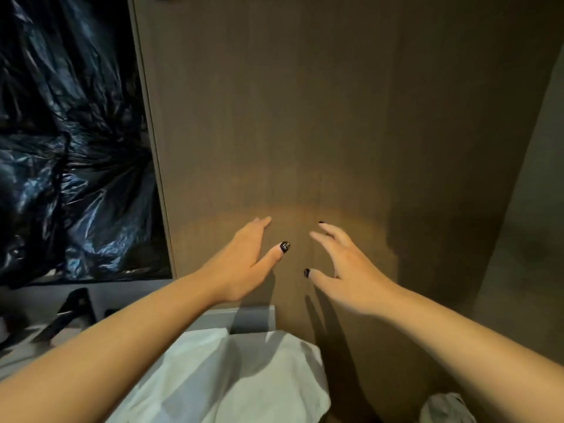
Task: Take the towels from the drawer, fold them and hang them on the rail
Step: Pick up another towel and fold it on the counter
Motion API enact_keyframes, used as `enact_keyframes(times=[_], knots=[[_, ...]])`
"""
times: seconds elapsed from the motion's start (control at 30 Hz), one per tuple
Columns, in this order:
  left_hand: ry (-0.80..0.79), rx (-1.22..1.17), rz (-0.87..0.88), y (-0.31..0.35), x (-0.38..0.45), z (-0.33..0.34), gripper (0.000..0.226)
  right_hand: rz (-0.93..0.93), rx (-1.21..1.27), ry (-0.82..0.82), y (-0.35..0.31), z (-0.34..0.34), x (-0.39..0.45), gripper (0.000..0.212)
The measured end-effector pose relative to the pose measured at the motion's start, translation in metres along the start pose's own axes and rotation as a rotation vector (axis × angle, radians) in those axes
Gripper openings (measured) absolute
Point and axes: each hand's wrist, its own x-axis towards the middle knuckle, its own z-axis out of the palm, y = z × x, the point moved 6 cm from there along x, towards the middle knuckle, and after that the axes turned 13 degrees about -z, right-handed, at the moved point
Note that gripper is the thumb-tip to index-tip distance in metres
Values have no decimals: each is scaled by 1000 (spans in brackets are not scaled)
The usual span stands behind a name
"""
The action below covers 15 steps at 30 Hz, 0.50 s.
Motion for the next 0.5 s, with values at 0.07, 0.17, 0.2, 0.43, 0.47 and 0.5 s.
enact_keyframes(times=[0.07,0.17,0.2,0.43,0.47,0.5], knots=[[-75,22,-6,-34,-5,13,88,48,37,-17,1,31,6,68],[-178,36,-26,-88,-11,30,85,81,61,-39,-1,71,16,67],[-205,45,-30,-106,-14,35,81,86,61,-50,-2,84,18,66],[-382,42,-74,-214,-49,84,77,102,38,-138,-20,180,23,57],[-404,55,-73,-227,-56,91,79,106,40,-158,-23,195,21,56],[-427,63,-73,-240,-62,100,81,104,45,-183,-26,209,19,57]])
